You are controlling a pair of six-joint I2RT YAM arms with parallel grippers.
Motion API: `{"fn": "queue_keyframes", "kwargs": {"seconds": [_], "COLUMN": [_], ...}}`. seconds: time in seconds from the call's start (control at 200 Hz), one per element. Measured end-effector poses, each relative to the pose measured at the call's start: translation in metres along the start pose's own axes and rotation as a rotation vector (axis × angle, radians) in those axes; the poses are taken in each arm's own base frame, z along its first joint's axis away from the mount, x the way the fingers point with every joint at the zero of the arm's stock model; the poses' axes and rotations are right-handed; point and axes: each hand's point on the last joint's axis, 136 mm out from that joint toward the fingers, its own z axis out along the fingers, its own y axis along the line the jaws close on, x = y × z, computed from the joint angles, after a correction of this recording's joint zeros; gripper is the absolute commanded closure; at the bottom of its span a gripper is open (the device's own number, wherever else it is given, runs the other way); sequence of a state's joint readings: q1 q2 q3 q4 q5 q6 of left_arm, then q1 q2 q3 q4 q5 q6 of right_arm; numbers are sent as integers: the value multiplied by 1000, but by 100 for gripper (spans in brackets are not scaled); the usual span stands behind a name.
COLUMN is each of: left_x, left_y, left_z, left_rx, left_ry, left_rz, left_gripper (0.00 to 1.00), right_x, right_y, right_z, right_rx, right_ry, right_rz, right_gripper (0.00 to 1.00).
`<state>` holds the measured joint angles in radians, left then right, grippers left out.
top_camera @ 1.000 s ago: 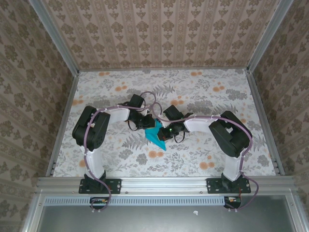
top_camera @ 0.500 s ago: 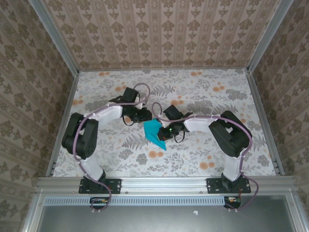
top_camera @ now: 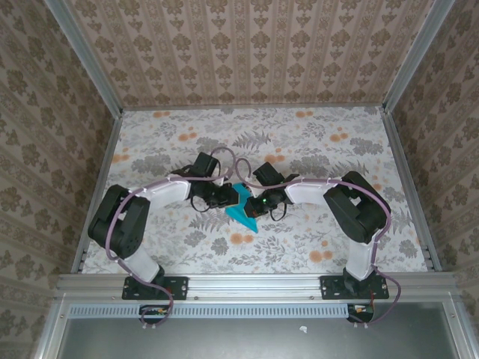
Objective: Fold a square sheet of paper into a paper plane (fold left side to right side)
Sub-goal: Third fold the triangle at the center of the table.
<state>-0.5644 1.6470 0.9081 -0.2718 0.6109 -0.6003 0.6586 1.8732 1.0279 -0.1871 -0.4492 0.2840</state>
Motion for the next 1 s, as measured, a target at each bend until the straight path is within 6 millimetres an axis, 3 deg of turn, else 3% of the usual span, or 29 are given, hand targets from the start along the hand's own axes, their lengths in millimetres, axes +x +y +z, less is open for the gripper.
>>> {"fn": "queue_keyframes", "kwargs": {"seconds": [0.345,1.0], "left_x": [11,28], "left_y": [6,29], "left_z": [25,31], "left_rx": [-22,-89], "left_ry": [52,70], "left_rz": [-20,-49], "left_gripper": [86,86], "right_x": [0,0], "right_y": [0,0], "right_z": [0,0], "right_rx": [0,0], "right_ry": [1,1], "right_rz": [0,0], "right_gripper": [100,98]}}
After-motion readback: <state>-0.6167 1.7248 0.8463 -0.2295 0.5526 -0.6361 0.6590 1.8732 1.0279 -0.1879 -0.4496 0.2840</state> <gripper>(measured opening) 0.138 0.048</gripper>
